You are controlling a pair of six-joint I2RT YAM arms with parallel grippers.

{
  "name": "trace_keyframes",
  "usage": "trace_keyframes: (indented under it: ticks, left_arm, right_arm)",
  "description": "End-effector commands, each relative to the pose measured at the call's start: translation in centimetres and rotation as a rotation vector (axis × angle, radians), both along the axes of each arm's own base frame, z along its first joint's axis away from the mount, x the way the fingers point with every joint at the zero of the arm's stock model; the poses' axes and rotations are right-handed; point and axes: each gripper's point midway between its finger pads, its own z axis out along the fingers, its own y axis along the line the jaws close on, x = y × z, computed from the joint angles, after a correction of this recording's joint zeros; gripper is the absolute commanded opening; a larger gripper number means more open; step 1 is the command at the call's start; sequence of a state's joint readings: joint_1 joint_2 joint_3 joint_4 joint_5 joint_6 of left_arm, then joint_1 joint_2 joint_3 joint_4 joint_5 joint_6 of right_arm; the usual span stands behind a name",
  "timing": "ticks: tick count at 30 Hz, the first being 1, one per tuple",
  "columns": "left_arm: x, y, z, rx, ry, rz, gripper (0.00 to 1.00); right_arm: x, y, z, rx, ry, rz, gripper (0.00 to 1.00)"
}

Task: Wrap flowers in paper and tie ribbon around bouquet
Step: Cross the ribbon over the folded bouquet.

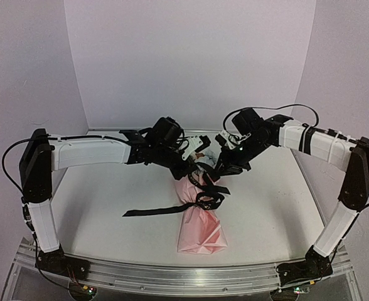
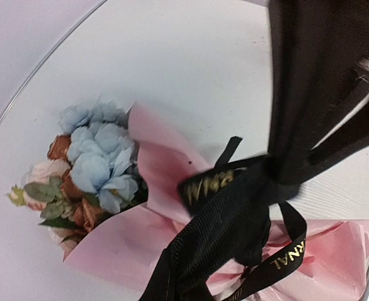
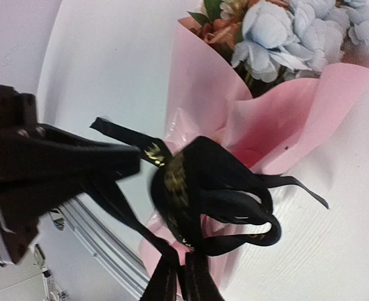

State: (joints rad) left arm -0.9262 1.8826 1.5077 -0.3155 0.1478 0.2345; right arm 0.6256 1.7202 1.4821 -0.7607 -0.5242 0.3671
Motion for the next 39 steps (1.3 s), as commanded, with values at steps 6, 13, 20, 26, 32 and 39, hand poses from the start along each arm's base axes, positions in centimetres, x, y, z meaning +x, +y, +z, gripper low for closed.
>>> trace_keyframes:
  ticks: [6,13,20,26,32,39]
  left_arm:
    - [2.4,3.0,1.5,-0.021,0.095,0.175,0.0]
    - [3.2,2.6,2.1,-0.027,0.124,0.22,0.0]
    - [3.3,3.8,1.7,-0.017,0.126,0.28,0.0]
    - [2.7,4.6,1.4,0.005,0.135,0.284,0.0]
    - [1.7,5.3,1.7,0.0,0.146,0.271,0.0]
    - [0.8,6.3,2.0,0.007,0.139,0.252,0.0]
  right_arm:
    - [-1.7,-5.5,0.8,-0.123,-0.102,-0.118,0.51]
    - [-4.8,-6.6,-2.8,-0.113,0.015,-0.137,0.62]
    - [-3.5,-4.9,-6.1,-0.067,0.061,-0.194,0.61]
    - [-1.7,-3.1,-8.8,-0.107,0.062,-0.255,0.59]
    - [-0.8,-2.7,-10.4,-0.187,0.022,-0.302,0.56]
    - [0.3,-1.3,-11.3,-0.219,-0.021,-0.333,0.49]
